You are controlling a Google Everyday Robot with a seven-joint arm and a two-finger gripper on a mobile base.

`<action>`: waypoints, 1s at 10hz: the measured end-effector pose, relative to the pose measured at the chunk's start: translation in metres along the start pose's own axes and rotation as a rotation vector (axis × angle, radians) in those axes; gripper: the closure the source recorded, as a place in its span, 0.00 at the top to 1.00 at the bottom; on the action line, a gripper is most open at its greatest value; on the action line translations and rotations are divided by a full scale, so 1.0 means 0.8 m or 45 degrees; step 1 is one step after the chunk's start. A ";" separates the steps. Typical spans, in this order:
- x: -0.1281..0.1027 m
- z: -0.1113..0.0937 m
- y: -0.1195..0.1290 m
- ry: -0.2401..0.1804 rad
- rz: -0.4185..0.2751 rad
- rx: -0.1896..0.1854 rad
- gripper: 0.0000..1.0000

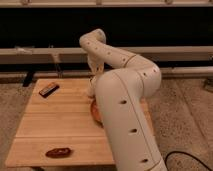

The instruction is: Place the white sponge in the ceramic cup

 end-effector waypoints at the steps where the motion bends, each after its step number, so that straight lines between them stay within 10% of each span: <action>1: 0.003 -0.004 0.001 0.003 -0.011 0.010 0.17; 7: -0.005 -0.016 0.025 -0.019 -0.065 -0.030 0.75; 10: -0.009 -0.020 0.035 -0.049 -0.073 -0.076 0.80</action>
